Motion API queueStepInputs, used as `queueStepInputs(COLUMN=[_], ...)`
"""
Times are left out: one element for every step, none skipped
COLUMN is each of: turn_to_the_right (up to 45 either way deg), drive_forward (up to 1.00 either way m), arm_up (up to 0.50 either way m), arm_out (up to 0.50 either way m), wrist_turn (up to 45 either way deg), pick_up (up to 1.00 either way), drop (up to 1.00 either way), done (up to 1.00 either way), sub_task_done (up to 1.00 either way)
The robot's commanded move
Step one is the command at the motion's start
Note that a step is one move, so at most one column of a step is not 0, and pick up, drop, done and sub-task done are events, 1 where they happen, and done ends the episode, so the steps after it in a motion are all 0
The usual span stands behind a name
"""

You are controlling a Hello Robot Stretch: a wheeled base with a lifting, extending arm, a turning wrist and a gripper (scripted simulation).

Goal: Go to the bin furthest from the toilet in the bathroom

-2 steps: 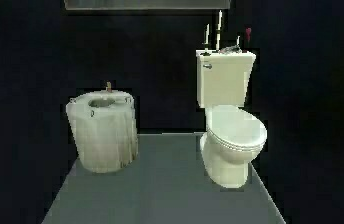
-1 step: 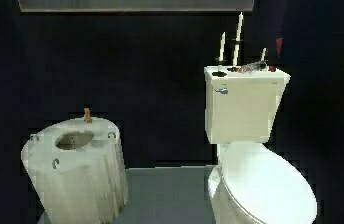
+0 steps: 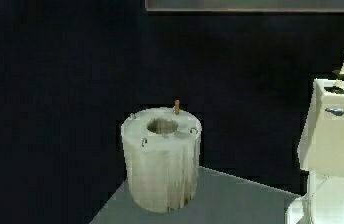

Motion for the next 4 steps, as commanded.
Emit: queueStepInputs(turn_to_the_right=[-3.0, 0.0, -45.0, -45.0], drive_forward=[0.00, 0.30, 0.00, 0.00], arm_up=[0.00, 0.00, 0.00, 0.00], arm_out=[0.00, 0.00, 0.00, 0.00], wrist_turn=[0.0, 0.0, 0.0, 0.0], pick_up=[0.00, 0.00, 0.00, 0.00], drop=[0.00, 0.00, 0.00, 0.00], done=[0.00, 0.00, 0.00, 0.00], sub_task_done=[0.00, 0.00, 0.00, 0.00])
